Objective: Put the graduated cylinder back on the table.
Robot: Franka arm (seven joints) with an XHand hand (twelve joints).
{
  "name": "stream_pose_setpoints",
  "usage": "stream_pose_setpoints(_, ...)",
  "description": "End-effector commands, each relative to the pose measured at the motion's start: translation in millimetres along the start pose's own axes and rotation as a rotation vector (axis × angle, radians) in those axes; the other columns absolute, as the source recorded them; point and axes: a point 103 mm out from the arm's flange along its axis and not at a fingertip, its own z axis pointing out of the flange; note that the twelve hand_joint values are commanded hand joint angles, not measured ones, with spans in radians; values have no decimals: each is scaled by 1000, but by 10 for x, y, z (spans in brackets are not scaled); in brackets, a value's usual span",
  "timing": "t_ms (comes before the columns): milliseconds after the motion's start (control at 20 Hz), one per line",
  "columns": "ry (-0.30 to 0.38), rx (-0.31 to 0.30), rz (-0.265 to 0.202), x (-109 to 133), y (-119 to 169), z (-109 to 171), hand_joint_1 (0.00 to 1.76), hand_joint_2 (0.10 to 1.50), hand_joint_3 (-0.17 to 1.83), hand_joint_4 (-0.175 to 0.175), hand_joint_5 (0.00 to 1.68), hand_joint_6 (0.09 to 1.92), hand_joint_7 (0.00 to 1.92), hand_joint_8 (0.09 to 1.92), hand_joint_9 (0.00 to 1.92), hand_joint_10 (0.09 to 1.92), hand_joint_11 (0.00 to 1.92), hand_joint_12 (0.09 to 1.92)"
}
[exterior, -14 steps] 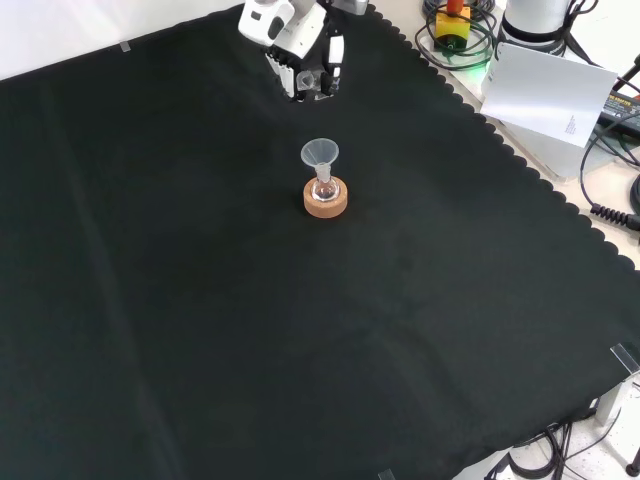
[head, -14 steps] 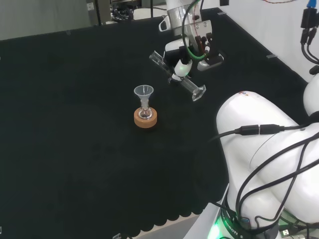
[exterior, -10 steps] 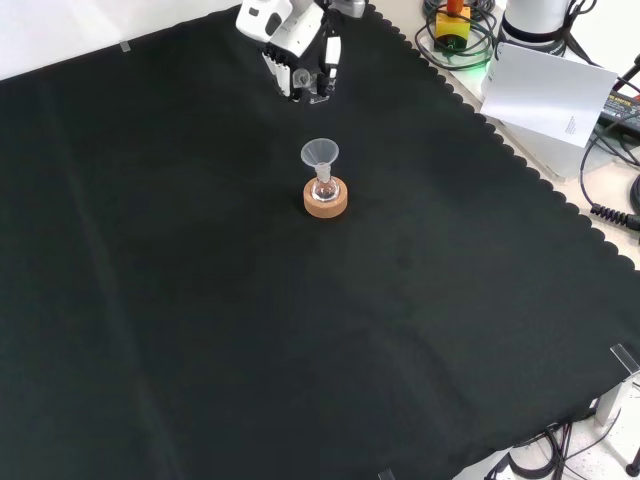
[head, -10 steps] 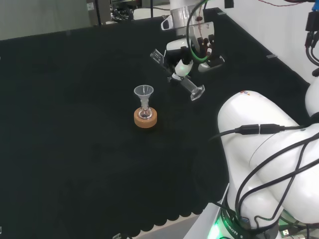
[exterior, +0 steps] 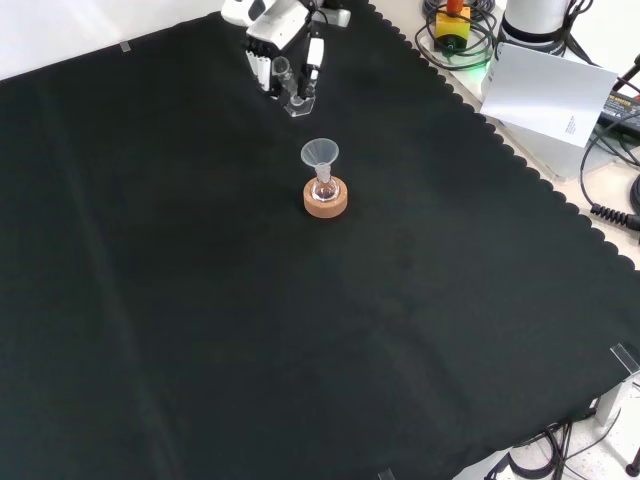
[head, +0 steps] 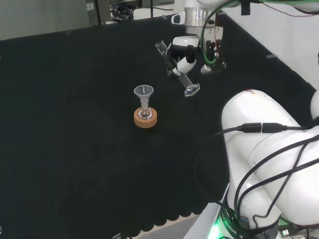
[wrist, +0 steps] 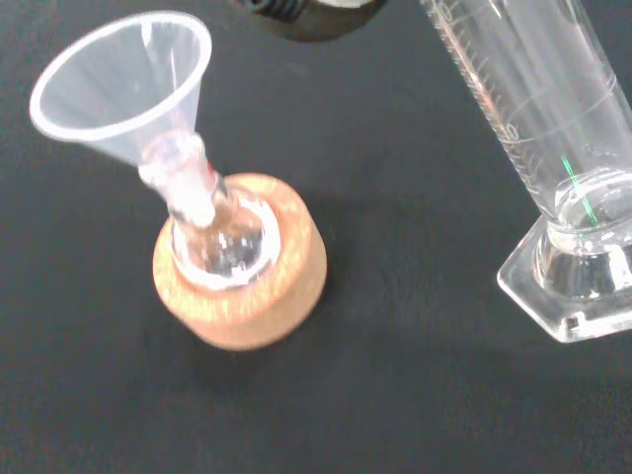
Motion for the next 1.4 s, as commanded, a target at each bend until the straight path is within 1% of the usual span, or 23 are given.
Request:
stream_pose_setpoints(50, 108, -115, -28, -197, 244, 114, 1260, 1111, 4, -175, 968, 998, 1009, 990, 1510, 87, 1307, 728)
stream_pose_setpoints(250, 158, -194, -54, -258, 425, 233, 1260, 1111, 4, -175, 968, 999, 1009, 991, 1509, 87, 1305, 730)
stream_pose_setpoints(400, 181, -231, -62, -306, 554, 310, 1259, 1112, 3, -175, 968, 999, 1008, 991, 1508, 87, 1304, 731)
stream_pose_setpoints(550, 202, -276, -58, -360, 671, 358, 1171, 1132, 5, -175, 948, 1046, 1193, 552, 1505, 87, 1299, 736)
stream_pose_setpoints(650, 211, -305, -56, -396, 751, 388, 1227, 1112, 13, -175, 965, 1010, 1088, 803, 1502, 87, 1300, 727)
stream_pose_setpoints(700, 225, -326, -53, -417, 789, 401, 1242, 1111, 12, -175, 966, 1006, 1049, 894, 1500, 87, 1301, 728)
stream_pose_setpoints(800, 241, -357, -52, -455, 851, 427, 1255, 1111, 10, -175, 965, 1005, 1014, 973, 1497, 87, 1301, 729)
stream_pose_setpoints(1200, 266, -427, -32, -664, 1012, 544, 1257, 1116, 6, -175, 959, 1013, 996, 1007, 1488, 87, 1295, 736)
stream_pose_setpoints(1250, 263, -435, -28, -679, 1024, 560, 1217, 1126, 9, -175, 945, 1043, 1039, 886, 1485, 87, 1292, 739)
stream_pose_setpoints(1300, 267, -443, -25, -698, 1034, 575, 1186, 1132, 9, -175, 939, 1058, 1100, 726, 1483, 87, 1289, 743)
stream_pose_setpoints(1400, 272, -457, -19, -711, 1054, 604, 1228, 1121, 10, -175, 951, 1032, 1042, 884, 1480, 87, 1286, 744)
